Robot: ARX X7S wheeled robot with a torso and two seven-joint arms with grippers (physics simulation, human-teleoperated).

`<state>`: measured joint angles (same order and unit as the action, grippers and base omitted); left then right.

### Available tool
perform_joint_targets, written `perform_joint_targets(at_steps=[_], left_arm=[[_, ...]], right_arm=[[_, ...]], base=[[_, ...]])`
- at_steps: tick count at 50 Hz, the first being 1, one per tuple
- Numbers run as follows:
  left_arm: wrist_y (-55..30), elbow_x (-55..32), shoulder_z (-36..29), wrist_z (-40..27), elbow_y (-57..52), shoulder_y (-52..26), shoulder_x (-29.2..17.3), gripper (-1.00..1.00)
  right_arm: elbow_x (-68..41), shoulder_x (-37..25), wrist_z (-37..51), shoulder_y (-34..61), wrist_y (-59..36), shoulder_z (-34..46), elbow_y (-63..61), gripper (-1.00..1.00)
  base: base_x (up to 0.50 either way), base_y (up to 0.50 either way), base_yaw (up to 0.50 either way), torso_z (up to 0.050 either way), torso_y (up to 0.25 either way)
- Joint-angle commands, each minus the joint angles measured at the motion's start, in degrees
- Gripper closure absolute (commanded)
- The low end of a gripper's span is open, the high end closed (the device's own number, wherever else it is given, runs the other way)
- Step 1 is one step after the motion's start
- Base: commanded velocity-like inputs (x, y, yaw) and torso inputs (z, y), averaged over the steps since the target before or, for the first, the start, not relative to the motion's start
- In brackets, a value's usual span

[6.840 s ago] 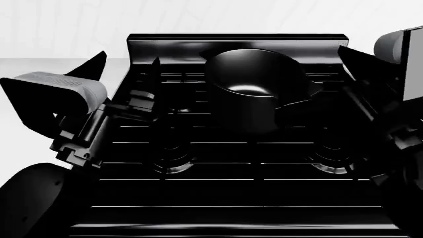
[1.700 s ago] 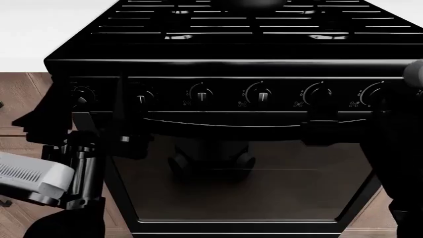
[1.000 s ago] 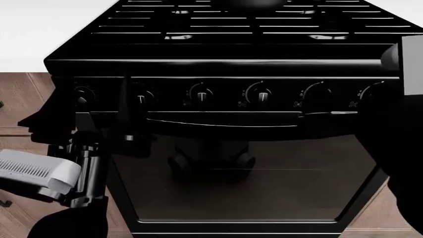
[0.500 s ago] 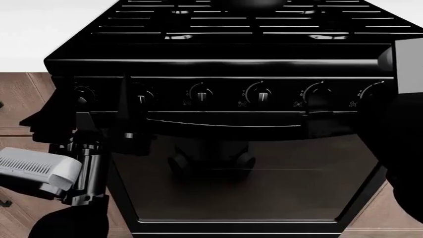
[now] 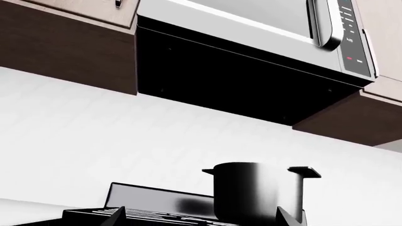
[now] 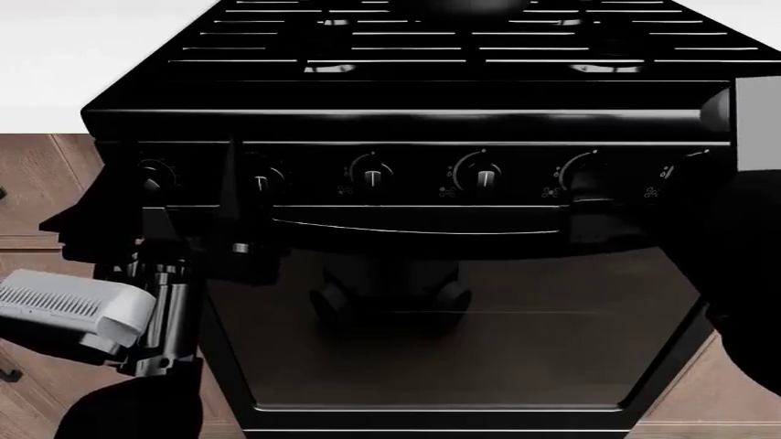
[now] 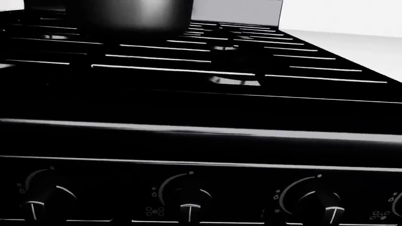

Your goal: Frozen meat rests on a plate on the counter. Retrieve the meat and place it in a pot on a burner. Then turn the burner on.

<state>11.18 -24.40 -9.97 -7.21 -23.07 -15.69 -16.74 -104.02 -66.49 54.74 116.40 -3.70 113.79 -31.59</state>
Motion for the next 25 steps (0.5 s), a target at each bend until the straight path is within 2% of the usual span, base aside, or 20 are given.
perform_joint_targets(at_steps=[1, 25], left_arm=[[0.3, 0.2, -0.3, -0.2, 0.5, -0.2, 0.0, -1.00], [0.3, 0.2, -0.6, -0.7, 1.1, -0.7, -0.3, -1.00]], right_arm=[[0.9, 0.3, -3.4, -2.1, 1.2, 0.0, 2.4, -1.00], [0.6, 2.6, -7.5, -5.9, 2.2, 0.2, 6.4, -1.00]], base=[[0.00, 0.00, 0.00, 0.000, 0.000], [0.00, 0.00, 0.00, 0.000, 0.000]])
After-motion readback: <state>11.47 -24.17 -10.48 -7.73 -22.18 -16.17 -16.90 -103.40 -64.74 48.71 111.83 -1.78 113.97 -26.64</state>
